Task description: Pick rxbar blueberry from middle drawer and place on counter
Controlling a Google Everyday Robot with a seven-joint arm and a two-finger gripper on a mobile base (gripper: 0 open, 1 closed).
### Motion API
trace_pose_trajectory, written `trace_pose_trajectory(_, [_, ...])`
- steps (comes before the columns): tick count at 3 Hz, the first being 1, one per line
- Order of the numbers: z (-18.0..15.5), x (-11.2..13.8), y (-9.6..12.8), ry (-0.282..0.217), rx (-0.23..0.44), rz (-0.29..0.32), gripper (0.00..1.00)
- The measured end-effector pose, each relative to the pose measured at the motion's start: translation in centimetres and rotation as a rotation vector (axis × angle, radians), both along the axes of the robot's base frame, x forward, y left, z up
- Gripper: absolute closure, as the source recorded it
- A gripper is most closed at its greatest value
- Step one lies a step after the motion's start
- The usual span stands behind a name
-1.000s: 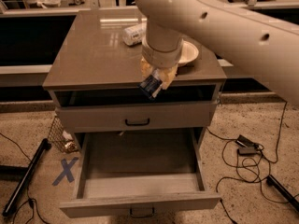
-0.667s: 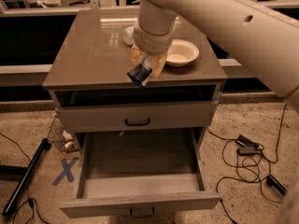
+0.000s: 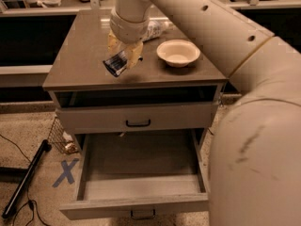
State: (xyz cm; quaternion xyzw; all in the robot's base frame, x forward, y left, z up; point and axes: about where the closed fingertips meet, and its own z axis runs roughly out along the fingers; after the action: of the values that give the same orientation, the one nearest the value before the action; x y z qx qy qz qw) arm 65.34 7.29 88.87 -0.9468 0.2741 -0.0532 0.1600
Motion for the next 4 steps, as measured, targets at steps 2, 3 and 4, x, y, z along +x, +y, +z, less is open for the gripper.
trace_pose_trajectory(2, [-3.5,4.9,2.0,0.171,0.036,-0.271,0.97])
trace_pose_trajectory(3, [-4.8,6.5,2.2,0.24,0.078,-0.353,0.74])
trace_pose_trajectory(4, [-4.7,7.3,2.7,0.222,0.103,-0.357,0.5])
